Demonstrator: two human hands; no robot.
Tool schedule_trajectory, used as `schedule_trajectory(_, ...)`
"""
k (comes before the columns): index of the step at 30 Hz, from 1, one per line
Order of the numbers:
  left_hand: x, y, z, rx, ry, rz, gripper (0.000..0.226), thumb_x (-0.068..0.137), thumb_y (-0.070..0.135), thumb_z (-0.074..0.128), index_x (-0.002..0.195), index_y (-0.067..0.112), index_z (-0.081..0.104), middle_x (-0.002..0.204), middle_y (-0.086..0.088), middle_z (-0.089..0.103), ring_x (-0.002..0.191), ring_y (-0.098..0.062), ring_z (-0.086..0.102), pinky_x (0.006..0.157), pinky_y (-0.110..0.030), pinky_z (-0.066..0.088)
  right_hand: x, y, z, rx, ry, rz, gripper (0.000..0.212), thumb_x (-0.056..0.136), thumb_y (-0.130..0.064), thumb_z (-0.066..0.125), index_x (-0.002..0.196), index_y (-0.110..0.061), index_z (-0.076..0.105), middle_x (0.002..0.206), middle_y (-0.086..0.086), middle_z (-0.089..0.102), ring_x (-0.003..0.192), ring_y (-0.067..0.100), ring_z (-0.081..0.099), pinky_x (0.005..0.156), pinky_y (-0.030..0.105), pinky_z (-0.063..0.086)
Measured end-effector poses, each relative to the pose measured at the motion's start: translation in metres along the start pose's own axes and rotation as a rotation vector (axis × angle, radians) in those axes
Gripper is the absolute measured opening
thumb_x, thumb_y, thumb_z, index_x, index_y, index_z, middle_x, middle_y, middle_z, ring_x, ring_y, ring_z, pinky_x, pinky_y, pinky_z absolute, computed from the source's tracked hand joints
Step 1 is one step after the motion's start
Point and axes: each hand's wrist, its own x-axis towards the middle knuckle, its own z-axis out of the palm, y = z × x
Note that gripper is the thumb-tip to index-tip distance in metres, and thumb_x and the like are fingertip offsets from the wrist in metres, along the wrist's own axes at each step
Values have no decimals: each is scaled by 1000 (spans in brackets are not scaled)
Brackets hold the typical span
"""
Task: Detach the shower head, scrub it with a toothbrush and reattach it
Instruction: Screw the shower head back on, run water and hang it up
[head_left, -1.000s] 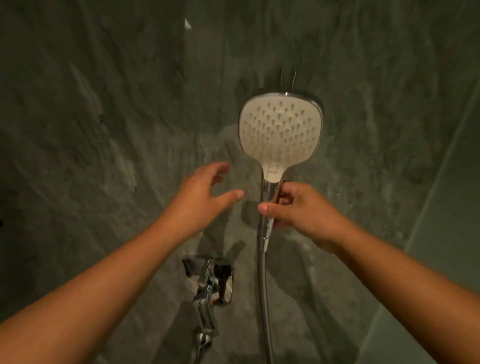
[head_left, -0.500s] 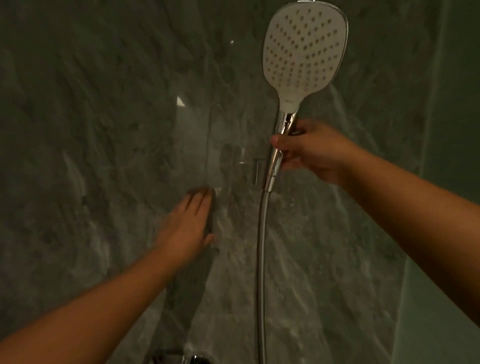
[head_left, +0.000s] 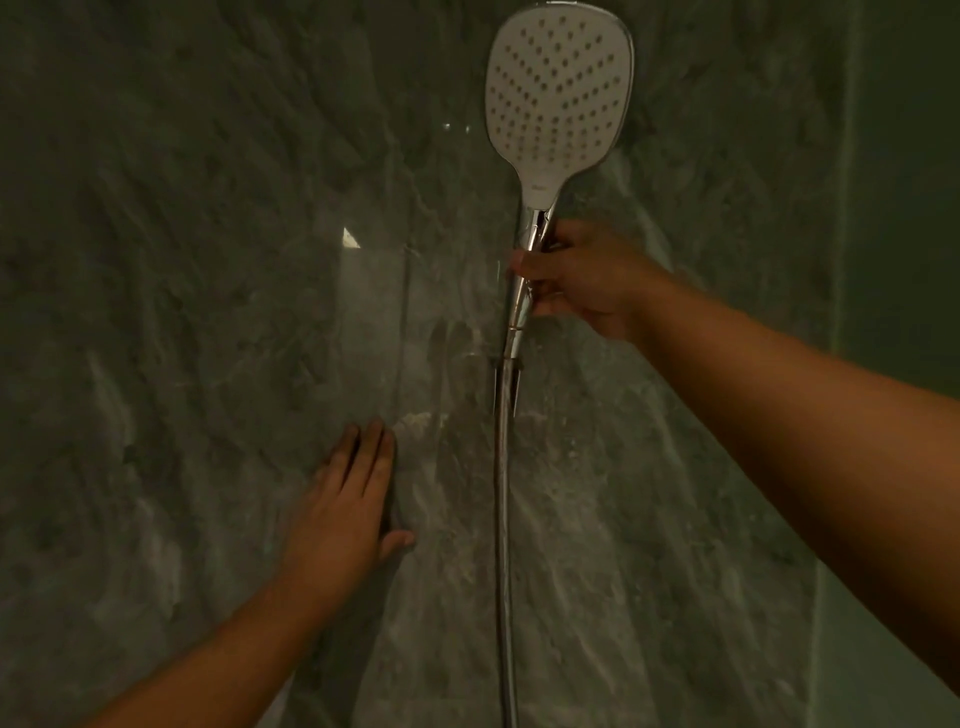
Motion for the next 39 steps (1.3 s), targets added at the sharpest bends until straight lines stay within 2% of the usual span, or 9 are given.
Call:
schedule_trajectory(4,-1,-3,6,-17,32,4,118,62,63,75,149,6,20,157,-16,27,145,-36,24,113,-51,33,8,11,1,-5,-28,24,17,85,-9,70,99,-14,62,92,4,67,78,15,69,67,32,59)
schedule_trajectory(9,-1,-8,11,-18,62,28,114,66,66,68,150,6,22,158,-15,25,145,-35,22,114,-51,31,11,20,5,33,-32,11,13,86,-7,68,94,-16,63,87,2,66,67,8,68,57,26,56)
schedule_trajectory(16,-1,-10,15,-22,82,36,114,68,66,67,151,8,15,159,-13,19,146,-34,20,115,-49,28,8,22,5,35,-41,-14,14,86,-7,68,96,-15,64,87,2,66,63,5,68,55,23,55)
schedule_trajectory(24,-1,-11,16,-34,82,40,114,66,66,67,150,7,18,158,-15,22,145,-36,23,111,-52,34,-1,44,10,47,-39,34,25,85,-7,69,109,-9,63,90,5,67,77,14,68,67,31,60)
schedule_trajectory(29,0,-13,21,-28,92,49,114,68,68,64,152,8,15,159,-15,22,146,-35,21,113,-52,32,-4,50,12,57,-47,3,22,86,-7,68,107,-10,64,91,5,68,81,15,68,75,36,61)
schedule_trajectory(33,0,-13,24,-41,80,32,115,68,70,59,153,11,9,161,-11,15,148,-31,16,113,-51,30,-7,51,15,72,-33,0,13,86,-8,68,96,-17,66,81,-2,70,75,10,70,73,34,60)
schedule_trajectory(37,0,-15,25,-42,68,23,115,69,71,57,153,13,5,162,-10,13,148,-31,15,113,-53,31,-11,50,16,70,-24,14,13,86,-9,69,97,-15,65,89,5,68,81,16,67,80,38,57)
schedule_trajectory(39,0,-12,23,-43,54,16,116,68,69,61,153,11,7,161,-10,13,148,-32,17,112,-54,33,-12,47,16,82,-17,35,14,86,-9,69,98,-14,64,92,6,67,82,17,66,77,37,58)
